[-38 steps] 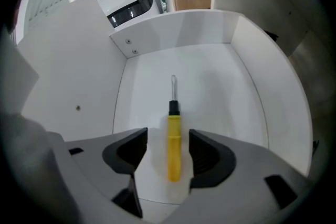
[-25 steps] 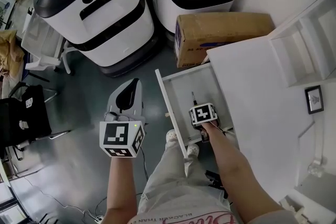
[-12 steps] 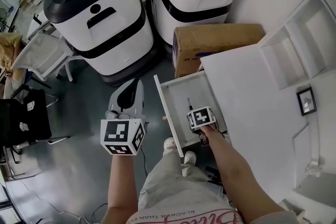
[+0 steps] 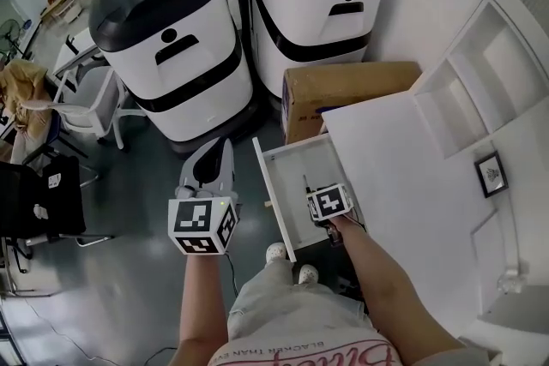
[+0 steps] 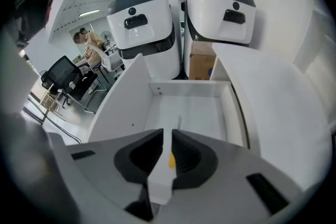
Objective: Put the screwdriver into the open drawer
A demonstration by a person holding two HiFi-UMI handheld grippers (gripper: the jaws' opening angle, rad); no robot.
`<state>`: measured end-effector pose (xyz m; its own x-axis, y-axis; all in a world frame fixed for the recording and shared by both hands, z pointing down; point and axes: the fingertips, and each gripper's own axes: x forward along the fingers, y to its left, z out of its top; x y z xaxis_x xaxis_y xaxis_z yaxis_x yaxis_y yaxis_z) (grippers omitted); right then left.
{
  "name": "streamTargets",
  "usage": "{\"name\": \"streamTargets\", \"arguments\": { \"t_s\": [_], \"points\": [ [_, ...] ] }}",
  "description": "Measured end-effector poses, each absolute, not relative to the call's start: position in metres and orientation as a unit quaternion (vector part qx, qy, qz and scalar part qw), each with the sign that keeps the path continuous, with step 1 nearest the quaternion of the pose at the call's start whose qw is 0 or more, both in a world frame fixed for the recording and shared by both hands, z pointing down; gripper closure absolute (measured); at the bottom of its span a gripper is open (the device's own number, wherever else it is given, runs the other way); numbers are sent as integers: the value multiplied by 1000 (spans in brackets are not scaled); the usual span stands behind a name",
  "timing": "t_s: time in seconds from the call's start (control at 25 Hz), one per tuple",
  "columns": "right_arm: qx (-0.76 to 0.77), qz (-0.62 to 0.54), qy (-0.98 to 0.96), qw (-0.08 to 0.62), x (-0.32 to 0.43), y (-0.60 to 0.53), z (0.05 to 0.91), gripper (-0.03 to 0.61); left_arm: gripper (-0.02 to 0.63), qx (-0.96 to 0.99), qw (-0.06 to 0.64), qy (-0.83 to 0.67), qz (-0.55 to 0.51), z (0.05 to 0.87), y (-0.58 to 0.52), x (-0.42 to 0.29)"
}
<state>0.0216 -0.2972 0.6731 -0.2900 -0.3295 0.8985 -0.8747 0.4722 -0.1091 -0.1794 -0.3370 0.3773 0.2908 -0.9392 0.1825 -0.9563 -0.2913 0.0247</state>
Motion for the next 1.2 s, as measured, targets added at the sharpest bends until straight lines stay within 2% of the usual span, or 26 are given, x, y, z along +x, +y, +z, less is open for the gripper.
{"name": "streamTargets", "arguments": {
  "t_s": [0.16,0.44,1.2],
  "points": [
    [409,294,-751,427,21,-300,653,569,603,800,53,-595,57,364,-332,-180],
    [398,285,-774,402,17,-302,616,571,603,804,35,-592,44,346,-325,-173],
    [473,126,-830,268,35,-321,465,571,603,818,-11,-576,17,303,-311,-144]
  ]
}}
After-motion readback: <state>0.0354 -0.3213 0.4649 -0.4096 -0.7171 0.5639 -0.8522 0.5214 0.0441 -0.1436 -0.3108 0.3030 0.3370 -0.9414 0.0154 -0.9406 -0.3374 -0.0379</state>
